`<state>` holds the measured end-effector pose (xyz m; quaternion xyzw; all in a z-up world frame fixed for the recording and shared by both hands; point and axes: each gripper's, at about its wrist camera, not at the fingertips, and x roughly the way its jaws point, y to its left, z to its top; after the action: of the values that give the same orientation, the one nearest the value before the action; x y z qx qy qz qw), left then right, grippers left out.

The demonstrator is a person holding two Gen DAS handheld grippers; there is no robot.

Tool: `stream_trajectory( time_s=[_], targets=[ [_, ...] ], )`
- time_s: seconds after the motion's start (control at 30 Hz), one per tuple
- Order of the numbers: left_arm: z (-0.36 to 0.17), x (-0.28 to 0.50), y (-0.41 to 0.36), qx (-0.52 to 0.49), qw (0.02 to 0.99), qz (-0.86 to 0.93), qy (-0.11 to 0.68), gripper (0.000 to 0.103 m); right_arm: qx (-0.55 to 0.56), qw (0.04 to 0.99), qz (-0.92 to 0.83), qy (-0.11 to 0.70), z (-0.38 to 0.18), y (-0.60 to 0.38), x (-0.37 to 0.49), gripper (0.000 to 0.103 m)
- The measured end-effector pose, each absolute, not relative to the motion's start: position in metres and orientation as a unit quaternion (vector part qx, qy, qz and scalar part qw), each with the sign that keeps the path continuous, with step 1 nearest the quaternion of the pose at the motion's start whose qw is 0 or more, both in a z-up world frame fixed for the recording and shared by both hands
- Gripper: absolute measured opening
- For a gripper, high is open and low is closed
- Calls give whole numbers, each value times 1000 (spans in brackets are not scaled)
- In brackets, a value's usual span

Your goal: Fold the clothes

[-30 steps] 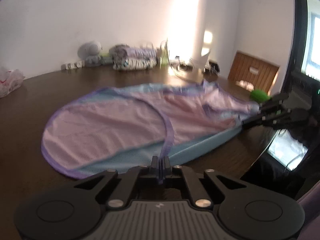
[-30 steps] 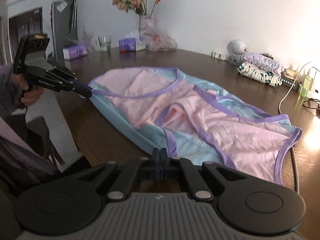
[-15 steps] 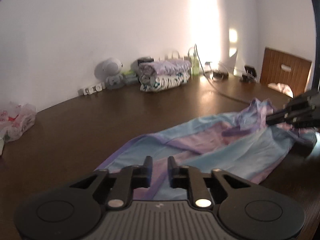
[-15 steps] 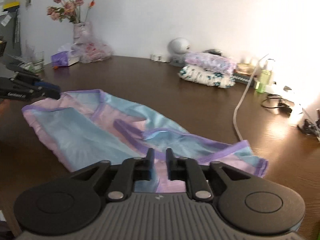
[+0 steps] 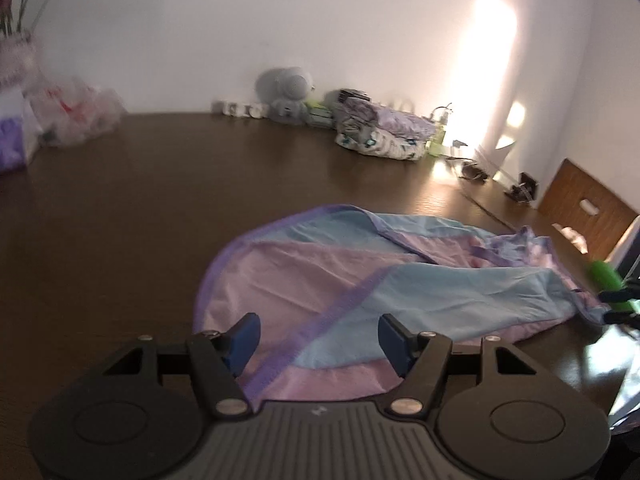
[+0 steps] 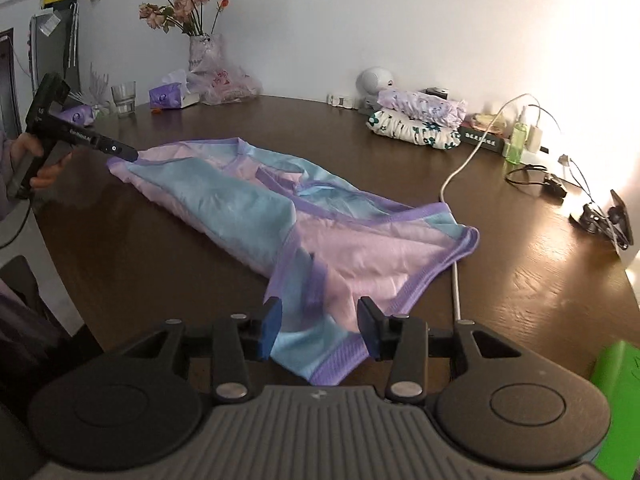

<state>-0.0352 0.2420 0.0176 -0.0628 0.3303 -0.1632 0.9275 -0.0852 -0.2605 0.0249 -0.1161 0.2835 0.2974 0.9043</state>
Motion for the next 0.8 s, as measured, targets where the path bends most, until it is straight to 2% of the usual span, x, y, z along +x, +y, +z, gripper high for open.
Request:
stream_trajectory(
  time_s=[0.03, 0.1, 0.17, 0.23, 0.3, 0.37, 0.43, 0.47, 0.5, 0.63, 0.73, 0.8],
  targets=[
    [16, -36, 244, -68, 927, -160, 333, 58, -118, 905, 297, 281, 25, -261, -88, 42],
    [14, -41, 250, -75, 926, -150, 339, 30, -122, 905, 302, 275, 25, -263, -96, 42],
    [12, -48, 252, -80, 928, -136, 336, 16, -131, 901, 311, 274, 23, -263, -98, 42],
    [10, -55, 254, -86, 931, -124, 331, 14, -138, 897, 319, 272, 22, -260, -101, 42],
    [7, -59, 254, -91, 933, -120, 326, 6, -141, 894, 325, 273, 20, -258, -100, 42],
    [6, -63, 253, -88, 937, -114, 317, 3, -149, 892, 329, 273, 16, -253, -99, 42],
    [7, -66, 253, -86, 939, -113, 313, 2, -156, 889, 332, 273, 13, -249, -98, 32],
    [8, -67, 252, -83, 940, -112, 311, 2, -156, 889, 329, 278, 12, -249, -96, 8],
    [8, -69, 252, -81, 941, -110, 310, 2, -154, 891, 320, 282, 12, -250, -93, 6],
    [7, -72, 258, -88, 942, -96, 310, 2, -76, 913, 317, 246, 38, -271, -81, 4],
    [5, -73, 262, -92, 942, -89, 310, 2, -89, 933, 263, 229, 45, -271, -62, 4],
    [6, -74, 259, -86, 943, -86, 309, 2, -134, 952, 166, 218, 37, -260, -46, 8]
  ],
)
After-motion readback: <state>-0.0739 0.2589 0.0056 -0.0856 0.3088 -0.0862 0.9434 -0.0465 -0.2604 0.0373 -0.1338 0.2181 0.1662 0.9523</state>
